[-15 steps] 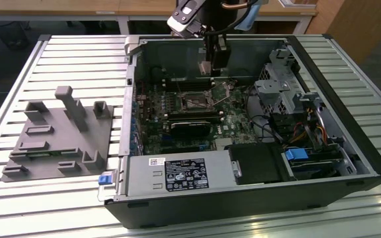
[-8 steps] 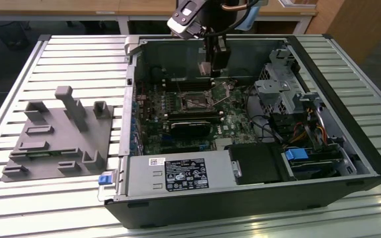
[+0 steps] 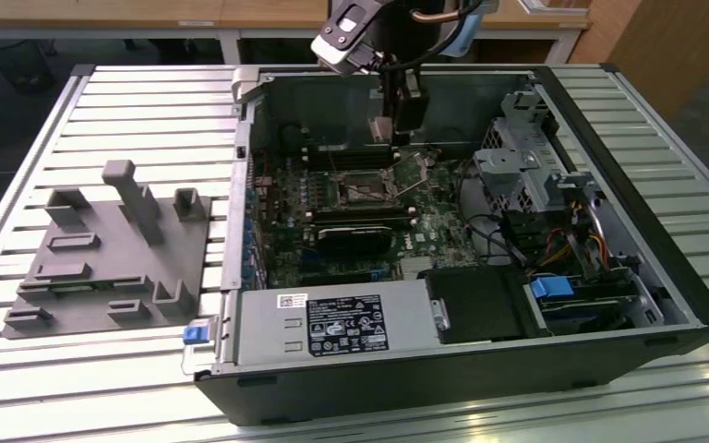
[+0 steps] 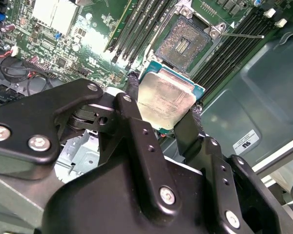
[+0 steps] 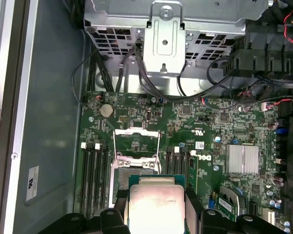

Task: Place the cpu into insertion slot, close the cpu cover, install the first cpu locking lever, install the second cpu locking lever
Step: 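Place the cpu into insertion slot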

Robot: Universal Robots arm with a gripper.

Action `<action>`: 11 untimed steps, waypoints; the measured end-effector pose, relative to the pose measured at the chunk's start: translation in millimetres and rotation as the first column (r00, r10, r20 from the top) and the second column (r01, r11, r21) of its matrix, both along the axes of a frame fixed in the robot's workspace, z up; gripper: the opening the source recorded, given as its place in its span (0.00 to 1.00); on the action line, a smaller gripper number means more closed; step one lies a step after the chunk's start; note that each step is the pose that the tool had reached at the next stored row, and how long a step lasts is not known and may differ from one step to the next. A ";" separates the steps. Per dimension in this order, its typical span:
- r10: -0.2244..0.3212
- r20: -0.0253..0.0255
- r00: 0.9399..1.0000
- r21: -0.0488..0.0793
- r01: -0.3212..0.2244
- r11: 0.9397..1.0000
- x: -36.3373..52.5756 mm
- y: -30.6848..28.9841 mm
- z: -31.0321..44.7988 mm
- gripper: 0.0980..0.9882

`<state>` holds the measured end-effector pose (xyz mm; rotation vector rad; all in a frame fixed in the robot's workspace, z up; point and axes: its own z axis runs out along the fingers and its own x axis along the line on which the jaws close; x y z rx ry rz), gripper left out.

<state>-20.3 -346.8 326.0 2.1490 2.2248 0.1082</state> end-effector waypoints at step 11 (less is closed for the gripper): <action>0.000 0.000 1.000 -0.004 0.000 1.000 0.0 0.0 -4.4 0.50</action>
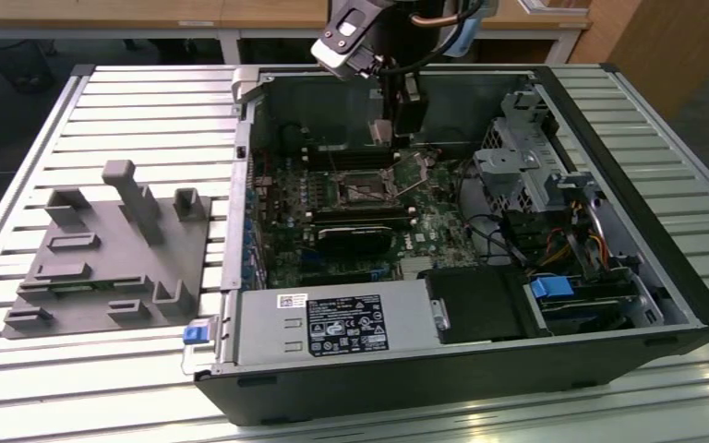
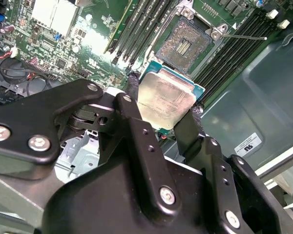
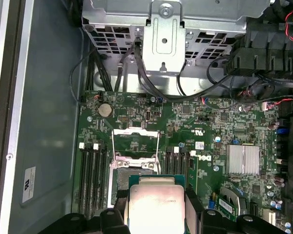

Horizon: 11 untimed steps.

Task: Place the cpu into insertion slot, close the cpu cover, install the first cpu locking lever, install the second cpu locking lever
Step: 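Place the cpu into insertion slot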

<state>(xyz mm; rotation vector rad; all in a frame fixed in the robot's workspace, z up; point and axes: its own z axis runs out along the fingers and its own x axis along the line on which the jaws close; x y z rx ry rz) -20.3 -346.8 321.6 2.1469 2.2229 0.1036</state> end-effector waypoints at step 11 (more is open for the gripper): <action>0.000 0.000 1.000 -0.006 0.000 1.000 0.0 0.0 -11.3 0.50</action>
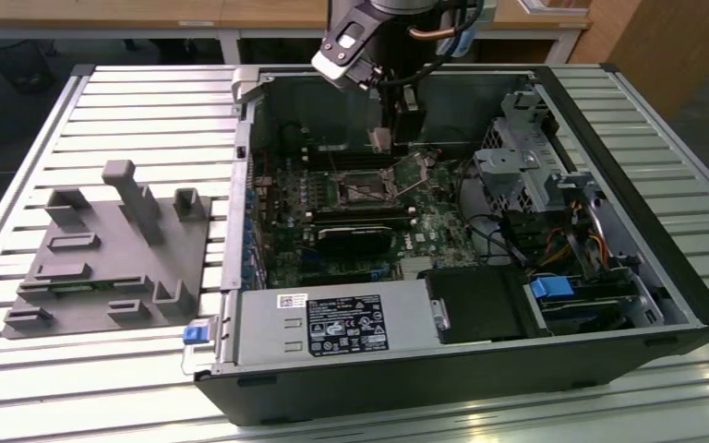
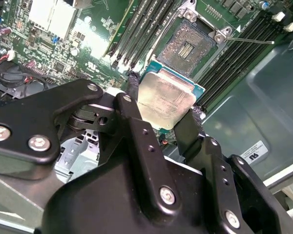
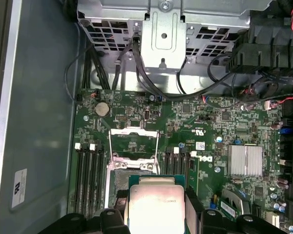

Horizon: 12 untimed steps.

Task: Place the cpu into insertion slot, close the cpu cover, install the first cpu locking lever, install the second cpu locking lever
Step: 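Place the cpu into insertion slot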

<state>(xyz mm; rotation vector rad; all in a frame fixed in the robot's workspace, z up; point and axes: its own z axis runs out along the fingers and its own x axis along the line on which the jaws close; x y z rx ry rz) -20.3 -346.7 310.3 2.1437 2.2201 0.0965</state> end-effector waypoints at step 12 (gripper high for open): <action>-0.007 0.000 1.000 -0.005 0.007 1.000 0.0 0.0 -9.1 0.50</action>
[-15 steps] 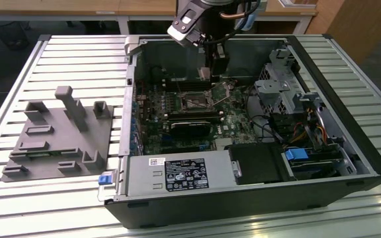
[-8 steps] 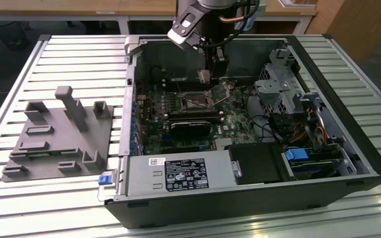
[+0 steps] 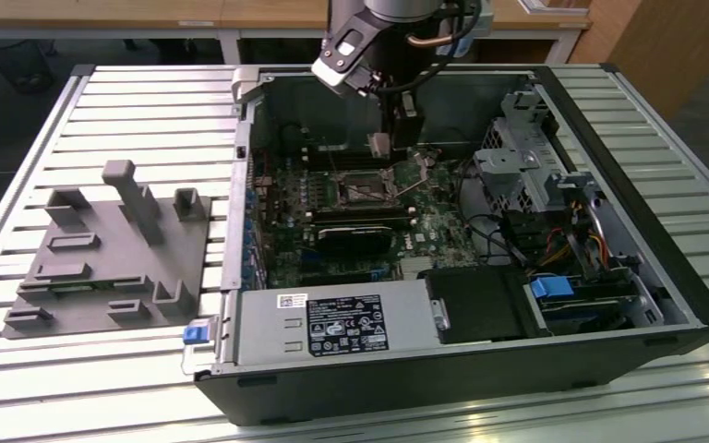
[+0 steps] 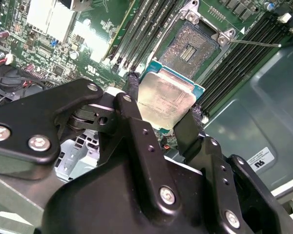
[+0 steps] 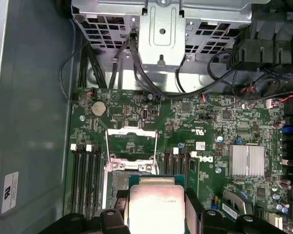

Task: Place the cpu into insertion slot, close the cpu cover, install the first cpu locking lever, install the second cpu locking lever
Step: 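Place the cpu into insertion slot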

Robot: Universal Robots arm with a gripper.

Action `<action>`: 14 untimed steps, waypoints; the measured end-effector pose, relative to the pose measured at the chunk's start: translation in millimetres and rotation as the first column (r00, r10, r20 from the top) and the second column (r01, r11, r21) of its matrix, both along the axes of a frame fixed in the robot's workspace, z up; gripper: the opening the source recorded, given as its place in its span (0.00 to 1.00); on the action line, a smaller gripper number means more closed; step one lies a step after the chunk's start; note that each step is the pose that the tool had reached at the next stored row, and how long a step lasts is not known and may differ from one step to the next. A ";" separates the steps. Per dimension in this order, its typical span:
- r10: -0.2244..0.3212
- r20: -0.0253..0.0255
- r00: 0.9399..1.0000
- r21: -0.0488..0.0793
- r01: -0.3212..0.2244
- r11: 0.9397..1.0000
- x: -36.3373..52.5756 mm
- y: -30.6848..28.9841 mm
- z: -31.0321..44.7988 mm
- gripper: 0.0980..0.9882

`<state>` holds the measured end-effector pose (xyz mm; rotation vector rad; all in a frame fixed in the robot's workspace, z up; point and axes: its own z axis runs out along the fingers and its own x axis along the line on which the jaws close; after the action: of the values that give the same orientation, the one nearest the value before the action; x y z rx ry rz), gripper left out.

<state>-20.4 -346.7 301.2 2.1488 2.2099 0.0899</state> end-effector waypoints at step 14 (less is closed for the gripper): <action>0.000 0.000 1.000 0.000 0.000 1.000 0.0 0.0 -10.1 0.50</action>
<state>-20.4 -346.7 291.1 2.1489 2.2099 0.0902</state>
